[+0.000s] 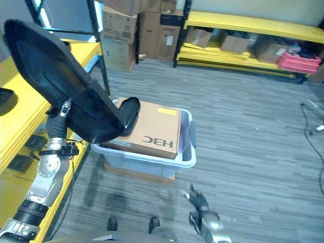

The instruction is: Move parts from the plastic box to the shelf.

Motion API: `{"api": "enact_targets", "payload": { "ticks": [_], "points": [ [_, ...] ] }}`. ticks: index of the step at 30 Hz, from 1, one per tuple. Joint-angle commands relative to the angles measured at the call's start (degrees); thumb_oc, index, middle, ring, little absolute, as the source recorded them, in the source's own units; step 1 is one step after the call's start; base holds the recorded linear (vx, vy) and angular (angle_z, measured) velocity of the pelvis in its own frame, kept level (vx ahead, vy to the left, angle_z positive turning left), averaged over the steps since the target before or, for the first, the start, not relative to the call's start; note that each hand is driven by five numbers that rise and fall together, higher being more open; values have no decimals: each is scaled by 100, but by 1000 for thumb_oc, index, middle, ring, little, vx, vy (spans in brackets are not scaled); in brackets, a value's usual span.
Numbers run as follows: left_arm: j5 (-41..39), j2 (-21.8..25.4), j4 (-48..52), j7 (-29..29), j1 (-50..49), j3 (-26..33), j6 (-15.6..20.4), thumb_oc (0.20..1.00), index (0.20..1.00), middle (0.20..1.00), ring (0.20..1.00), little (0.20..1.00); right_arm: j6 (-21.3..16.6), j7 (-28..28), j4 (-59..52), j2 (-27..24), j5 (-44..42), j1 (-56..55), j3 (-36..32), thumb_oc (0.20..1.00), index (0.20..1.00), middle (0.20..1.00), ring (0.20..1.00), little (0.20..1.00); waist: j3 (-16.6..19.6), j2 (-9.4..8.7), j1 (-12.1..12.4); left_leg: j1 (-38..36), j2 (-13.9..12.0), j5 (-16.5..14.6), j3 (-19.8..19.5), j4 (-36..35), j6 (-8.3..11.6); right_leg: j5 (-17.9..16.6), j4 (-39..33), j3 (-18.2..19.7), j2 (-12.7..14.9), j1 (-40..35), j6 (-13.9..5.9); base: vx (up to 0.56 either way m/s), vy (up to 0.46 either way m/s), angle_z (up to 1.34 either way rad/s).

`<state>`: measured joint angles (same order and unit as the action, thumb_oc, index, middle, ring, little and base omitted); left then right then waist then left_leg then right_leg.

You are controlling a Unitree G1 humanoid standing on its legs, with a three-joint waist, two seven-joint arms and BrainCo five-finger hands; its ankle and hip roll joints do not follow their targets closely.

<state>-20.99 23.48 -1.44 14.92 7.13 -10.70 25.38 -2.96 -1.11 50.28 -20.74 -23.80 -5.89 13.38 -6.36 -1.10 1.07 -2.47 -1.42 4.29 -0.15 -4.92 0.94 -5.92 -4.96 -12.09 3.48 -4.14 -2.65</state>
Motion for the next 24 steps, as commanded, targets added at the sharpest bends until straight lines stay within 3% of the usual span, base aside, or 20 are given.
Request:
{"api": "enact_targets", "payload": {
  "ticks": [1, 3, 5, 7, 10, 11, 13, 15, 16, 18, 21, 24],
  "points": [
    [626, 282, 549, 206, 418, 507, 135, 200, 200, 200, 200, 200, 372, -502, 800, 189, 546, 377, 202, 1000, 1000, 1000, 1000, 1000, -24, -9, 253, -190, -361, -196, -31, -8, 315, 419, 41, -126, 345, -338, -292, 57, -73, 18],
    [790, 316, 692, 251, 358, 610, 39, 200, 200, 200, 200, 200, 656, -550, 1153, 295, 725, 399, 214, 1000, 1000, 1000, 1000, 1000, -31, 1, 338, -189, -370, -182, -81, -8, 336, 437, 46, -193, 338, -375, -280, 58, -51, 30],
    [968, 336, 785, 323, 306, 673, -6, 200, 200, 200, 200, 200, 706, -638, 1433, 375, 856, 403, 254, 1000, 1000, 1000, 1000, 1000, -42, 22, 409, -174, -384, -161, -113, -8, 369, 451, 55, -251, 333, -392, -269, 23, 20, 35],
    [1112, 372, 1135, 471, 159, 830, -163, 200, 200, 200, 200, 200, 958, -804, 1822, 509, 987, 495, 345, 1000, 1000, 1000, 1000, 1000, -100, 110, 609, -48, -414, -45, -255, -8, 451, 505, 98, -408, 341, -404, -220, -17, 81, 24],
    [1090, 347, 1233, 403, 133, 914, -195, 200, 200, 200, 200, 200, 1111, -796, 2024, 552, 1087, 533, 357, 1000, 1000, 1000, 1000, 1000, -182, 192, 671, 9, -529, 66, 16, 25, 553, 567, 208, -759, 408, -463, -204, -12, 128, 62],
    [1057, 303, 1223, 234, 149, 904, -116, 200, 200, 200, 200, 200, 1142, -709, 2100, 564, 898, 523, 267, 1000, 1000, 1000, 1000, 1000, -271, 221, 619, -14, -729, 185, 671, 117, 640, 596, 342, -1169, 509, -546, -216, -28, 194, 124],
    [980, 249, 1175, 117, 201, 846, -4, 200, 200, 200, 200, 200, 1172, -628, 2107, 548, 619, 564, 130, 1000, 1000, 1000, 1000, 1000, -355, 202, 523, 4, -825, 200, 1326, 389, 643, 557, 468, -1565, 654, -587, -247, -17, 255, 160],
    [1058, 228, 1150, 118, 264, 803, 81, 200, 200, 200, 200, 200, 1161, -677, 2109, 526, 572, 637, 31, 1000, 1000, 1000, 1000, 1000, -398, 156, 458, 78, -857, 34, 1686, 799, 587, 546, 575, -1780, 778, -592, -242, 24, 209, 196],
    [1159, 242, 1170, 147, 316, 775, 75, 200, 200, 200, 200, 200, 1216, -798, 2083, 482, 693, 720, 6, 1000, 1000, 1000, 1000, 1000, -423, 115, 449, 110, -838, -161, 1754, 1202, 620, 583, 591, -1766, 840, -642, -291, 46, 156, 146],
    [1308, 281, 1229, 91, 439, 776, 15, 200, 200, 200, 200, 200, 1269, -927, 2132, 430, 1037, 818, 9, 1000, 1000, 1000, 1000, 1000, -447, 110, 506, 306, -806, -244, 1822, 1440, 595, 584, 675, -1885, 946, -649, -339, 78, 223, 99],
    [1352, 374, 1263, -230, 462, 845, -12, 200, 200, 200, 200, 200, 1188, -751, 2284, 434, 1196, 873, 79, 1000, 1000, 1000, 1000, 1000, -360, 118, 638, 157, -570, -336, 1876, 974, 420, 567, 784, -1971, 1070, -722, -463, 150, 250, 54],
    [1599, 537, 1502, -512, 504, 808, -56, 200, 200, 200, 200, 200, 920, -452, 2270, 513, 461, 879, -121, 1000, 1000, 1000, 1000, 1000, -266, 174, 702, -26, -303, -253, 1770, 489, 219, 664, 1496, -1948, 1137, -589, -465, 191, 236, 22]
  ]
}}
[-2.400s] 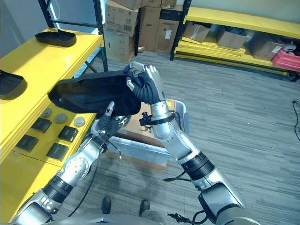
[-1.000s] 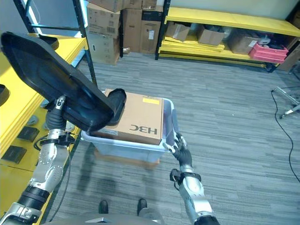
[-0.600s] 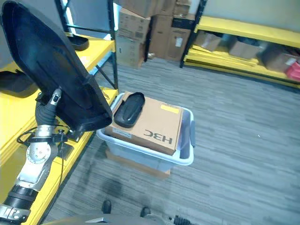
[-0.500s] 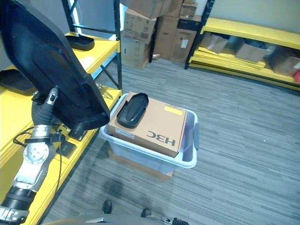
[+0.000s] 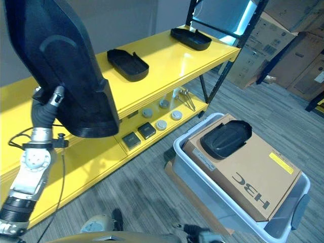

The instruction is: Move parts from the plastic box to the shelf.

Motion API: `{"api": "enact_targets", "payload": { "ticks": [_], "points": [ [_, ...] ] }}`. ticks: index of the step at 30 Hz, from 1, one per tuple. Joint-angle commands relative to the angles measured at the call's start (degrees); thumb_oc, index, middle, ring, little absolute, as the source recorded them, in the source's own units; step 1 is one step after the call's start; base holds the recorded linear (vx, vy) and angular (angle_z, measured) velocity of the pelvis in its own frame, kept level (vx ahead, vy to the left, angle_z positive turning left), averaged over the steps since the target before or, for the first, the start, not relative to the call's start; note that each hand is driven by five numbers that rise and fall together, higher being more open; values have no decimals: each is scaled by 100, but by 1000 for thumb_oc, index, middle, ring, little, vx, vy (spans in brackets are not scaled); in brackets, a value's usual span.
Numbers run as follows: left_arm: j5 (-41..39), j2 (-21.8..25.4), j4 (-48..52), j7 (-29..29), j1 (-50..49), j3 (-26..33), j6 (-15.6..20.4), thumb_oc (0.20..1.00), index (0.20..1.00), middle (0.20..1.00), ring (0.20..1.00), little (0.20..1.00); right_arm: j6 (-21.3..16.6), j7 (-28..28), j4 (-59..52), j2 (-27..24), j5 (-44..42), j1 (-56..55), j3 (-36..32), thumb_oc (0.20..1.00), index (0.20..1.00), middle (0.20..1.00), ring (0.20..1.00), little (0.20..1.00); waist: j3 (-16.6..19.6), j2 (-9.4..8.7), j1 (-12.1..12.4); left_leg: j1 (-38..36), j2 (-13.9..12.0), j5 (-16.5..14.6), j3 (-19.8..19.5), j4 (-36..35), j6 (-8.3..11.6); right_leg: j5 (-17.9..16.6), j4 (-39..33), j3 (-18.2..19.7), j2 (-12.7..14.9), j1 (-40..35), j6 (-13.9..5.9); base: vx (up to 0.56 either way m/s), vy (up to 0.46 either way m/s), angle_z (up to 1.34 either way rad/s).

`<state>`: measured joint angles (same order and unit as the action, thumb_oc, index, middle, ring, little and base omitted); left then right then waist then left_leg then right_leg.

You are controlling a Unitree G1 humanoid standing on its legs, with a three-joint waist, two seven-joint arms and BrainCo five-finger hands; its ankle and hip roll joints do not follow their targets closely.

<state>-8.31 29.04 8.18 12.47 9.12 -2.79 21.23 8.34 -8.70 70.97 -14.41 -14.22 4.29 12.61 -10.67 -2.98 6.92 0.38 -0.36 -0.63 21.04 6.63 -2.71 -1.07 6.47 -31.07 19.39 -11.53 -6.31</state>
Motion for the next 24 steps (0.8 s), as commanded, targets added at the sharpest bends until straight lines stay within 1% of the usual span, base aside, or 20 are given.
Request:
{"api": "enact_targets", "payload": {
  "ticks": [1, 2, 3, 4, 5, 6, 8, 9, 10, 11, 12, 14, 16, 18, 19, 20, 21, 22, 24],
  "points": [
    [430, 75, 660, -249, 350, -49, 348, 200, 200, 200, 200, 200, -238, 516, 89, -108, -364, -124, -177, 1000, 1000, 1000, 1000, 1000, 128, 409, 28, -421, -282, 252, -482, -861, 434, 48, 1124, 253, -392, 496, -164, 137, 186, 25],
    [455, 87, 670, -235, 367, -69, 347, 200, 200, 200, 200, 200, -266, 554, 81, -107, -277, -120, -203, 1000, 1000, 1000, 1000, 1000, 117, 409, 10, -437, -255, 252, -506, -895, 406, 31, 1242, 335, -382, 582, -183, 73, 159, 20],
    [408, 137, 662, -194, 460, -173, 362, 200, 200, 200, 200, 200, -365, 613, 90, -100, -177, -109, -252, 1000, 1000, 1000, 1000, 1000, 47, 429, -99, -404, -208, 321, -568, -940, 293, -154, 1327, 540, -526, 848, -128, 60, -15, 37],
    [252, 208, 606, -159, 628, -379, 422, 200, 200, 200, 200, 200, -538, 664, 124, -72, -289, -130, -259, 1000, 1000, 1000, 1000, 1000, -20, 426, -299, -406, -110, 353, -963, -1047, 242, -169, 1101, 1028, -874, 1063, -111, 117, -138, 92],
    [201, 226, 556, -104, 827, -593, 379, 200, 200, 200, 200, 200, -615, 788, 124, -26, -378, -109, -243, 1000, 1000, 1000, 1000, 1000, 6, 423, -449, -378, -62, 374, -1294, -1094, 243, -117, 673, 1428, -1016, 1123, -76, 292, -382, 215],
    [121, 170, 487, -45, 1044, -816, 186, 200, 200, 200, 200, 200, -504, 816, 174, 4, -447, -67, -203, 1000, 1000, 1000, 1000, 1000, 105, 380, -576, -374, -32, 345, -1576, -1152, 254, -192, 45, 1876, -1051, 1118, -112, 274, -396, 207],
    [155, 113, 449, 19, 1115, -941, 92, 200, 200, 200, 200, 200, -409, 761, 225, 3, -456, -84, -194, 1000, 1000, 1000, 1000, 1000, 164, 357, -676, -373, -5, 291, -1776, -1163, 246, -276, -280, 2198, -1141, 1101, -134, 210, -291, 134],
    [137, 62, 440, 78, 1164, -1072, 23, 200, 200, 200, 200, 200, -356, 718, 305, 4, -415, -126, -196, 1000, 1000, 1000, 1000, 1000, 205, 341, -783, -378, 34, 230, -1980, -1163, 222, -349, -457, 2575, -1238, 1145, -142, 182, -329, 97],
    [139, 11, 521, 119, 1124, -1127, -91, 200, 200, 200, 200, 200, -317, 684, 446, 24, -281, -187, -186, 1000, 1000, 1000, 1000, 1000, 238, 333, -856, -342, 33, 233, -2160, -1163, 224, -385, -531, 2866, -1357, 1198, -89, 155, -317, 109],
    [183, 1, 545, 147, 1099, -1119, -128, 200, 200, 200, 200, 200, -295, 650, 473, 24, -238, -197, -178, 1000, 1000, 1000, 1000, 1000, 240, 334, -867, -345, 27, 227, -2187, -1163, 233, -377, -556, 2888, -1380, 1172, -71, 111, -349, 113],
    [269, -7, 652, 208, 972, -1085, -209, 200, 200, 200, 200, 200, -255, 537, 563, 13, -240, -234, -152, 1000, 1000, 1000, 1000, 1000, 269, 308, -810, -352, -4, 234, -2217, -1163, 291, -369, -698, 2789, -1387, 1064, -34, 75, -273, 123],
    [223, 8, 730, 312, 841, -1016, -343, 200, 200, 200, 200, 200, -268, 433, 628, 6, -207, -249, -122, 1000, 1000, 1000, 1000, 1000, 289, 291, -760, -350, -39, 233, -2280, -1102, 337, -350, -767, 2789, -1417, 989, 11, 64, -232, 73],
    [182, 43, 812, 474, 635, -886, -419, 200, 200, 200, 200, 200, -260, 310, 672, -10, 126, -247, -18, 1000, 1000, 1000, 1000, 1000, 279, 272, -683, -239, -80, 179, -2254, -836, 388, -264, -772, 2748, -1436, 914, 103, 68, -134, 21],
    [76, 45, 787, 477, 521, -779, -421, 200, 200, 200, 200, 200, -215, 370, 649, -83, 278, -242, 72, 1000, 1000, 1000, 1000, 1000, 223, 253, -618, -49, -73, 63, -2145, -407, 450, -182, -776, 2620, -1417, 791, 168, 100, -87, 19],
    [47, 42, 719, 349, 462, -705, -316, 200, 200, 200, 200, 200, -155, 372, 654, -188, 154, -246, 53, 1000, 1000, 1000, 1000, 1000, 171, 261, -537, 136, -115, 95, -2028, -276, 513, -136, -733, 2422, -1403, 738, 199, 105, -30, 43],
    [62, 43, 703, 297, 440, -667, -305, 200, 200, 200, 200, 200, -107, 351, 679, -235, -12, -240, 16, 1000, 1000, 1000, 1000, 1000, 158, 290, -513, 185, -177, 185, -1933, -343, 566, -99, -721, 2309, -1411, 693, 206, 165, 74, 98],
    [68, 62, 656, 255, 402, -618, -250, 200, 200, 200, 200, 200, 21, 260, 723, -360, -306, -194, -166, 1000, 1000, 1000, 1000, 1000, 132, 382, -473, 271, -386, 574, -1578, -686, 762, 0, -740, 2054, -1440, 507, 193, 167, 103, 110],
    [74, 61, 653, 272, 400, -612, -256, 200, 200, 200, 200, 200, 27, 242, 727, -379, -330, -188, -198, 1000, 1000, 1000, 1000, 1000, 124, 396, -467, 281, -414, 644, -1525, -747, 793, 12, -747, 2014, -1441, 470, 192, 191, 133, 118],
    [10, 73, 567, 326, 421, -603, -244, 200, 200, 200, 200, 200, 43, 196, 719, -496, -295, -137, -371, 1000, 1000, 1000, 1000, 1000, 99, 453, -424, 468, -577, 945, -1148, -894, 900, 121, -786, 1798, -1432, 242, 203, 180, 176, 68]
  ]
}}
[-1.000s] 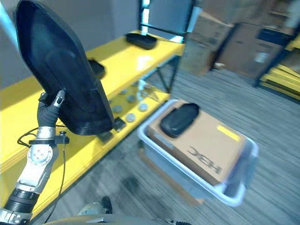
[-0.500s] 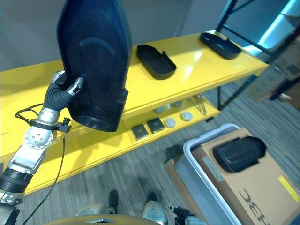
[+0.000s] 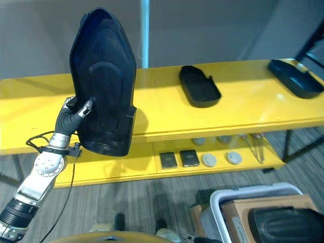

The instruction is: Move parts from the plastic box to the shelf.

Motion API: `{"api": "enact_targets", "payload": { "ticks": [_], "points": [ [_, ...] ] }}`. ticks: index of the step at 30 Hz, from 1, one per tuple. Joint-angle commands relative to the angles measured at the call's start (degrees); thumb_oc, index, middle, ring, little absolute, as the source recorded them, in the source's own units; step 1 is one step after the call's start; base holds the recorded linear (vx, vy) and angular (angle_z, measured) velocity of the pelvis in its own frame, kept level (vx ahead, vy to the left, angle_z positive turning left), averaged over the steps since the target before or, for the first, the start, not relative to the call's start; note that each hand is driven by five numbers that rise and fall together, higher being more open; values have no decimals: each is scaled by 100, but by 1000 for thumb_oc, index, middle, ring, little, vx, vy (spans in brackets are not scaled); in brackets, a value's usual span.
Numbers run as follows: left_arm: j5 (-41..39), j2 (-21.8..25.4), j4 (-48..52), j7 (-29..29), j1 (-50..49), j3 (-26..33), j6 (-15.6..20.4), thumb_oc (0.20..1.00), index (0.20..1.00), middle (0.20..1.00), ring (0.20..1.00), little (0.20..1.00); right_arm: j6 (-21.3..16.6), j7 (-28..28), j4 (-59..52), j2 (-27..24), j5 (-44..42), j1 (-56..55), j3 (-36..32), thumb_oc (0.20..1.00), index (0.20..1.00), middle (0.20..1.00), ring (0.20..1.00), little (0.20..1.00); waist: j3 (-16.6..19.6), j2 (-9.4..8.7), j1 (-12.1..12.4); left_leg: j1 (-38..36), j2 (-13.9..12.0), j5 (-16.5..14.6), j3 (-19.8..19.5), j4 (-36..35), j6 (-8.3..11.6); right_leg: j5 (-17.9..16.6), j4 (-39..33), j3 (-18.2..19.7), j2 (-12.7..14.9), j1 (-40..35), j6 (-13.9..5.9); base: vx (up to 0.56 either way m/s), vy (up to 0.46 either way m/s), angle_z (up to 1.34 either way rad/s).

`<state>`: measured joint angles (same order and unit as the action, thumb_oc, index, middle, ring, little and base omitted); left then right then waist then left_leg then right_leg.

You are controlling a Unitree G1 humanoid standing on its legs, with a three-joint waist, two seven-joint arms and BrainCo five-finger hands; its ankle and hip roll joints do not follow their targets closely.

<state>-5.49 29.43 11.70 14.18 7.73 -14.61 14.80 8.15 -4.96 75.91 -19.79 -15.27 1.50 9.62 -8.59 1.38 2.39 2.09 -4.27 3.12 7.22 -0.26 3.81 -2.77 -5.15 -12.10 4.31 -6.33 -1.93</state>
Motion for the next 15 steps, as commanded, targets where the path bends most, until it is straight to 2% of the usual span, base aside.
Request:
{"api": "enact_targets", "payload": {
  "ticks": [1, 3, 6, 8, 9, 10, 11, 12, 13, 14, 15],
  "points": [
    [-259, 22, 135, 218, 577, 574, 433, 200, 200, 200, 200, 200, 33, -200, 211, 11, -137, 169, -85, 1000, 1000, 1000, 1000, 1000, -101, 37, 51, 334, -209, 635, 386, -276, 242, 351, 378, -179, 84, -350, -233, 213, 296, 43],
    [-311, 72, 1, 299, 605, 546, 483, 200, 200, 200, 200, 200, 79, -240, 149, 11, -337, 225, -61, 1000, 1000, 1000, 1000, 1000, -66, 39, 107, 393, -165, 594, 448, -270, 161, 497, 528, -252, 151, -380, -239, 184, 268, 34],
    [-327, 129, -179, 192, 651, 504, 493, 200, 200, 200, 200, 200, 62, 91, -1, 140, -485, 157, -35, 1000, 1000, 1000, 1000, 1000, -23, 27, 172, 429, -70, 471, 442, -230, -50, 810, 1023, -280, 226, -477, -305, 187, 195, -4],
    [-198, 155, -203, 166, 715, 466, 385, 200, 200, 200, 200, 200, 95, 316, -64, 235, -486, 125, -63, 1000, 1000, 1000, 1000, 1000, -38, 15, 147, 309, -13, 433, 423, -275, -140, 574, 1596, -341, 420, -227, -457, 179, 156, -19],
    [-4, 213, -261, 191, 823, 378, 283, 200, 200, 200, 200, 200, 10, 530, -78, 339, -408, 60, -90, 1000, 1000, 1000, 1000, 1000, -110, 51, 32, 98, 109, 329, 248, -345, -303, 276, 2679, -126, 502, 351, -602, 226, 176, 9],
    [14, 244, -303, 209, 836, 332, 263, 200, 200, 200, 200, 200, 2, 564, -70, 372, -360, 50, -117, 1000, 1000, 1000, 1000, 1000, -153, 105, -58, -53, 106, 275, 156, -393, -338, 23, 3031, 4, 486, 636, -644, 210, 146, 18],
    [9, 260, -325, 231, 853, 303, 222, 200, 200, 200, 200, 200, 22, 558, -66, 390, -315, 58, -135, 1000, 1000, 1000, 1000, 1000, -177, 106, -93, -119, 126, 237, 140, -412, -361, -71, 3241, 109, 514, 837, -677, 165, -12, 12],
    [12, 305, -365, 296, 868, 240, 186, 200, 200, 200, 200, 200, 32, 521, -59, 417, -202, 44, -137, 1000, 1000, 1000, 1000, 1000, -204, 83, -183, -228, 157, 202, 115, -456, -351, -131, 2956, 209, 477, 1008, -668, 177, -136, 29],
    [-42, 367, -412, 401, 913, 153, 175, 200, 200, 200, 200, 200, -42, 539, -44, 457, -168, -6, -132, 1000, 1000, 1000, 1000, 1000, -242, 89, -315, -317, 135, 154, 24, -474, -287, -6, 2226, 230, 371, 976, -594, 197, -222, 40],
    [-108, 373, -412, 454, 959, 127, 97, 200, 200, 200, 200, 200, -56, 525, -26, 462, -181, -32, -134, 1000, 1000, 1000, 1000, 1000, -255, 70, -383, -349, 147, 100, -48, -474, -265, -78, 1737, 284, 393, 964, -590, 143, -216, 53],
    [-106, 373, -410, 494, 978, 119, 54, 200, 200, 200, 200, 200, -34, 506, -16, 463, -186, -43, -137, 1000, 1000, 1000, 1000, 1000, -259, 63, -410, -363, 152, 76, -76, -474, -260, -122, 1550, 307, 407, 962, -593, 197, -373, 69]
  ]
}}
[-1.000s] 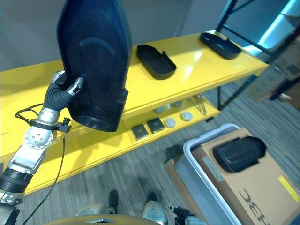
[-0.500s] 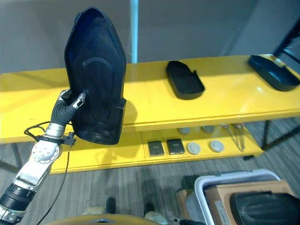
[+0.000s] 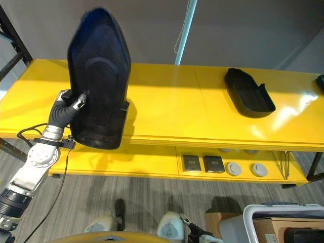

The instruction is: Move parts from the plastic box to the shelf.

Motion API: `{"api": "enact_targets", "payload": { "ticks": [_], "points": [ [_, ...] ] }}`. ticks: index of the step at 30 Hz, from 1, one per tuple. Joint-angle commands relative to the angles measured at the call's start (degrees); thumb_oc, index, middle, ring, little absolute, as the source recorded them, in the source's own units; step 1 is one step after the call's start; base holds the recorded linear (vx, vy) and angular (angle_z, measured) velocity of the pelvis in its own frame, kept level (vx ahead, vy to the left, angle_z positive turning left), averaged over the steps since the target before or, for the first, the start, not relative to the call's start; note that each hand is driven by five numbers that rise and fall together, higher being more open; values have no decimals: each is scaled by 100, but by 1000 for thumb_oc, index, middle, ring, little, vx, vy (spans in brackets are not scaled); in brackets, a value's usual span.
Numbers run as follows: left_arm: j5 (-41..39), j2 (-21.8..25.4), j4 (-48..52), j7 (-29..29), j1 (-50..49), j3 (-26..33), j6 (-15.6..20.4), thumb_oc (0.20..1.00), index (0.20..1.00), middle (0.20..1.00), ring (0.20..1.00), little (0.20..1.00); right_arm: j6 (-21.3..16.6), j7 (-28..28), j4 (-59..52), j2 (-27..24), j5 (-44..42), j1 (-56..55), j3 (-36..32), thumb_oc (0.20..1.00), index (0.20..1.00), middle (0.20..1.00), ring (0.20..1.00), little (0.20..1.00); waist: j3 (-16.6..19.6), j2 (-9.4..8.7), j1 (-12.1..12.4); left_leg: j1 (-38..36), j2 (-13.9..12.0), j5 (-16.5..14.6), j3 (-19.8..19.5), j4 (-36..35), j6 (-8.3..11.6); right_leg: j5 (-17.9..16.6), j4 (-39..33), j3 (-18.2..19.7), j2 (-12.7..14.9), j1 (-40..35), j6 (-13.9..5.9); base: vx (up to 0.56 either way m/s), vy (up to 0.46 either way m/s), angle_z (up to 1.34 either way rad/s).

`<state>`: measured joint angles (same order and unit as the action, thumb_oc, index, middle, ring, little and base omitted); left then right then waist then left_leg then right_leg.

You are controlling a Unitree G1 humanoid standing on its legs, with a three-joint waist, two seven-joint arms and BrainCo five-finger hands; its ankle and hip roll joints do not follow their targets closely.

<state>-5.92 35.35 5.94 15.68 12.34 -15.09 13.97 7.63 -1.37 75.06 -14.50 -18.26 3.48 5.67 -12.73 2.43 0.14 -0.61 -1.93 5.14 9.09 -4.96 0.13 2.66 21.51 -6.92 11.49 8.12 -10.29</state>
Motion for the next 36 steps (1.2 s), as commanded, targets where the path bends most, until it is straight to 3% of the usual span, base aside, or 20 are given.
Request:
{"api": "enact_targets", "payload": {
  "ticks": [1, 5, 6, 12, 16, 17, 22, 36],
  "points": [
    [-50, -235, 163, 303, 615, 121, 78, 200, 200, 200, 200, 200, -26, -92, 193, -59, 289, -277, 229, 1000, 1000, 1000, 1000, 1000, 125, -104, -326, -221, -167, -307, -303, -4, 119, -1081, -1722, 74, -137, -347, 136, 185, -385, 71],
    [-342, -374, -22, 432, 645, 9, -27, 200, 200, 200, 200, 200, -52, -265, 104, -40, 370, -420, 575, 1000, 1000, 1000, 1000, 1000, 222, -141, -373, -184, -334, -215, -186, -4, 264, -1017, -2344, 33, -299, -734, 166, 162, -249, 65],
    [-520, -519, -143, 457, 675, 39, -128, 200, 200, 200, 200, 200, 170, -211, 12, -103, 59, -489, 590, 1000, 1000, 1000, 1000, 1000, 269, -140, -425, -171, -436, -177, -103, -4, 357, -969, -2570, 42, -369, -905, 233, 209, -141, 50],
    [-1363, -798, -763, 567, 1127, 55, -517, 200, 200, 200, 200, 200, 343, -417, -130, -361, 112, -553, 438, 1000, 1000, 1000, 1000, 1000, 258, -44, -660, -71, -584, -44, 65, -4, 508, -862, -2651, 169, -424, -886, 337, 93, -14, -31],
    [-1460, -866, -1045, 602, 1350, 17, -836, 200, 200, 200, 200, 200, 420, -529, -186, -393, 162, -600, 498, 1000, 1000, 1000, 1000, 1000, 248, -6, -773, -47, -596, -34, 100, -4, 530, -847, -2651, 256, -430, -829, 345, 60, 19, -39],
    [-1476, -869, -1215, 603, 1499, -11, -1107, 200, 200, 200, 200, 200, 426, -622, -225, -396, 240, -620, 548, 1000, 1000, 1000, 1000, 1000, 235, 18, -841, -42, -590, -36, 112, -4, 533, -840, -2651, 300, -426, -802, 345, 47, 44, -30],
    [-1761, -768, -1915, 554, 2023, -30, -1703, 200, 200, 200, 200, 200, 428, -477, -317, -431, 396, -655, 623, 1000, 1000, 1000, 1000, 1000, 207, 92, -1059, -72, -571, -54, 199, -4, 544, -830, -2651, 428, -410, -762, 337, 87, 46, -24],
    [-2529, -754, -3697, 334, 3219, -487, -2482, 200, 200, 200, 200, 200, 464, -539, -388, -664, 330, -149, 1035, 1000, 1000, 1000, 1000, 1000, -339, 212, -1360, 170, -513, 18, 235, -4, 579, -821, -2600, 627, -436, -424, 369, -30, 22, -10]
  ]
}}
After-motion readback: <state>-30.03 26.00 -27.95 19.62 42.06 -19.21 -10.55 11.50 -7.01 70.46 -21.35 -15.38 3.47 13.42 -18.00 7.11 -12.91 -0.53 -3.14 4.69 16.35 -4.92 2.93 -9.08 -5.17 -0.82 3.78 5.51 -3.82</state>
